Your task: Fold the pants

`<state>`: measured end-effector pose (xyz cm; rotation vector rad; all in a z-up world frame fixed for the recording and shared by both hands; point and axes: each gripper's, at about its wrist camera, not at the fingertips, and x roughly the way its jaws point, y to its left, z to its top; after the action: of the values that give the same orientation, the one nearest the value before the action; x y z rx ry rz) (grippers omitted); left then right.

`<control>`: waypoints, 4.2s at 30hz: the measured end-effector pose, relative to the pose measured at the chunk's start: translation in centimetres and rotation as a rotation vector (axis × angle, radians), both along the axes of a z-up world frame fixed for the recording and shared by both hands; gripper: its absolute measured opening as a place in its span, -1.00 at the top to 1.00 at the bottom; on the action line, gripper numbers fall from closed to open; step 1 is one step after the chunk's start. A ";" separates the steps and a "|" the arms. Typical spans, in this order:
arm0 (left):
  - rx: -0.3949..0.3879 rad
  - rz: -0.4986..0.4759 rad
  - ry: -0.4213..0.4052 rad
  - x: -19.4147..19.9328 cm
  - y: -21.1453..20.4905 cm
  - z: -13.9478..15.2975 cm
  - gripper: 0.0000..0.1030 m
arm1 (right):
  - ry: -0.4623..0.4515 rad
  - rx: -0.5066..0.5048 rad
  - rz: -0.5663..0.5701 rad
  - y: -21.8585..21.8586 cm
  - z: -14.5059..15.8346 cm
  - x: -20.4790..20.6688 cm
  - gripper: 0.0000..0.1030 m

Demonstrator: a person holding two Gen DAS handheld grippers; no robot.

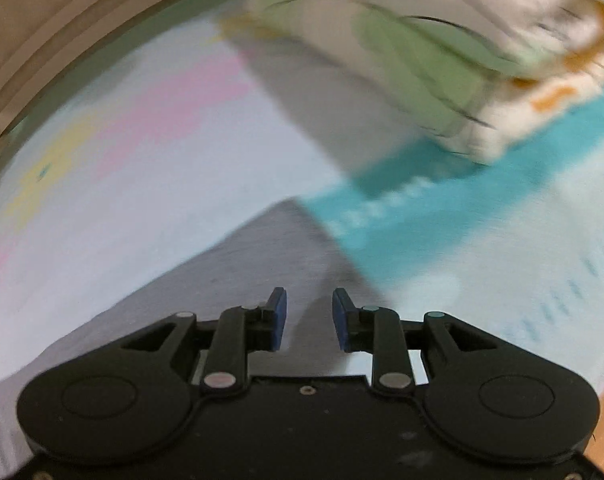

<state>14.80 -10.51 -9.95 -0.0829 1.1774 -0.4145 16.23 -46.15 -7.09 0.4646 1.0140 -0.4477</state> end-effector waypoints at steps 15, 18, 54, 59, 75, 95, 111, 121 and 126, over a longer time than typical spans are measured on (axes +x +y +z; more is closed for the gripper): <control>-0.031 0.057 0.014 0.3 5.9 2.9 0.50 | 0.077 0.178 0.640 16.8 -2.1 -0.7 0.44; -0.020 0.095 0.000 1.2 6.4 2.6 0.50 | 0.109 0.194 0.745 18.9 -2.7 -1.2 0.44; -0.044 0.144 0.015 2.7 4.8 2.3 0.50 | 0.052 0.109 0.636 22.6 -5.5 -1.8 0.79; -0.033 0.149 0.006 3.4 3.5 1.8 0.50 | 0.087 0.136 0.705 20.6 -3.3 -2.7 0.76; -0.014 0.098 0.050 3.1 3.1 0.8 0.50 | -0.010 0.221 -0.040 -2.1 -1.9 -4.4 0.26; -0.047 0.093 0.062 3.2 2.3 0.9 0.50 | -0.120 0.308 -0.167 -3.9 -4.9 -4.1 0.17; -0.052 0.222 -0.001 9.4 -3.2 1.5 0.86 | -0.148 0.078 0.090 1.4 0.0 0.2 0.79; -0.026 0.229 0.009 8.2 -5.9 -0.8 0.99 | -0.199 0.061 0.144 2.6 1.6 0.8 0.79; -0.054 0.183 0.046 4.1 -5.3 -1.0 0.99 | -0.233 0.046 0.165 3.3 3.0 0.7 0.79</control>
<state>18.88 -15.86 -10.93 -0.2459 1.1933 -0.2842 16.97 -42.84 -4.12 0.4588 0.8312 -0.2169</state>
